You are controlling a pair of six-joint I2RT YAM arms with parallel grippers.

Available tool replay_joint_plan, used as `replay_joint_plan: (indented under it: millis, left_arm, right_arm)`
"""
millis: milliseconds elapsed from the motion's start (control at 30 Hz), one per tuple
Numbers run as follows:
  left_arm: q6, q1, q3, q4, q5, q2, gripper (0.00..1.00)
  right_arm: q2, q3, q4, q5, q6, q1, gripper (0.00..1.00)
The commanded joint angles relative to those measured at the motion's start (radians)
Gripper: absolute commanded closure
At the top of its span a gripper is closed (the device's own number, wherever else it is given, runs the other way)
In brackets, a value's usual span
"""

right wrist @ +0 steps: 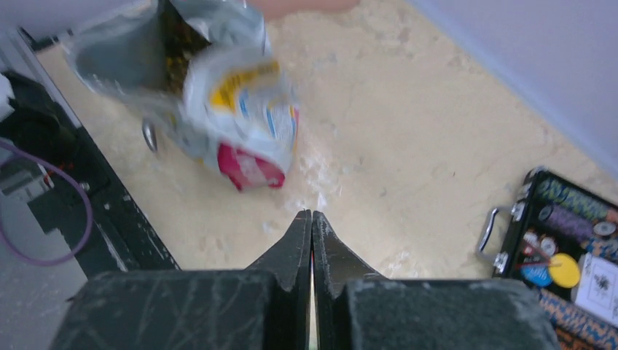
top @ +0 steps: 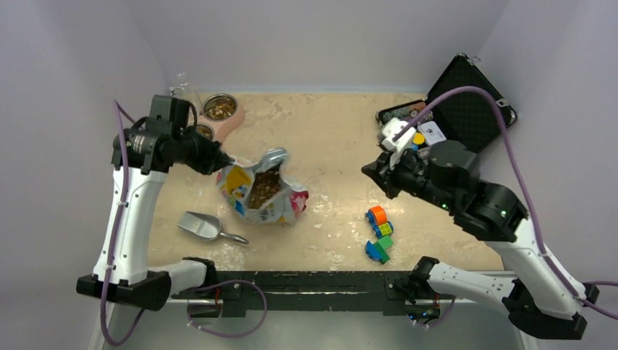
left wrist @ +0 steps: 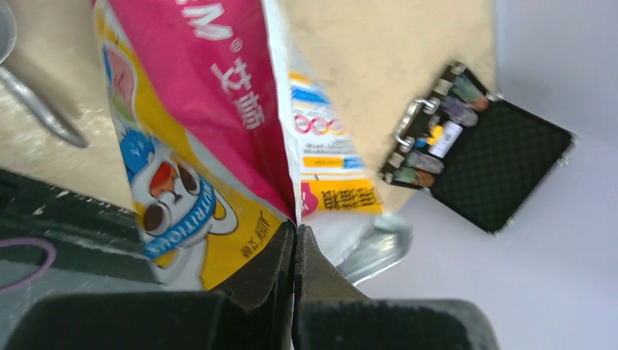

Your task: Serve the pet food

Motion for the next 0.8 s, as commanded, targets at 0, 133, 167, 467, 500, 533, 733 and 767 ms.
replay_joint_plan:
  millis: [0, 133, 167, 467, 500, 533, 733, 767]
  left_arm:
    - [-0.085, 0.014, -0.362, 0.304, 0.119, -0.123, 1.00]
    - [-0.080, 0.013, -0.374, 0.290, 0.090, -0.128, 1.00]
    - [-0.074, 0.013, -0.345, 0.274, 0.068, -0.128, 1.00]
    - [-0.089, 0.014, -0.222, 0.171, -0.011, -0.117, 1.00]
    - [-0.095, 0.014, -0.228, 0.170, -0.011, -0.125, 1.00]
    - [-0.098, 0.014, -0.231, 0.170, -0.011, -0.131, 1.00]
    - [-0.094, 0.014, -0.222, 0.146, -0.002, -0.141, 1.00]
    - [-0.093, 0.014, -0.220, 0.146, -0.004, -0.144, 1.00]
  right_arm:
    - [0.062, -0.170, 0.020, 0.000, 0.030, -0.003, 1.00]
    - [0.074, -0.102, -0.001, -0.162, 0.023, -0.004, 0.89]
    - [0.077, -0.107, 0.023, -0.217, 0.004, -0.003, 0.65]
    - [0.233, -0.152, 0.398, -0.227, -0.008, 0.176, 0.15]
    - [0.256, -0.137, 0.423, -0.227, -0.005, 0.180, 0.14]
    - [0.276, -0.128, 0.450, -0.229, 0.001, 0.182, 0.14]
    - [0.426, -0.056, 0.531, -0.184, 0.035, 0.209, 0.17]
    - [0.443, -0.057, 0.555, -0.176, 0.035, 0.212, 0.18]
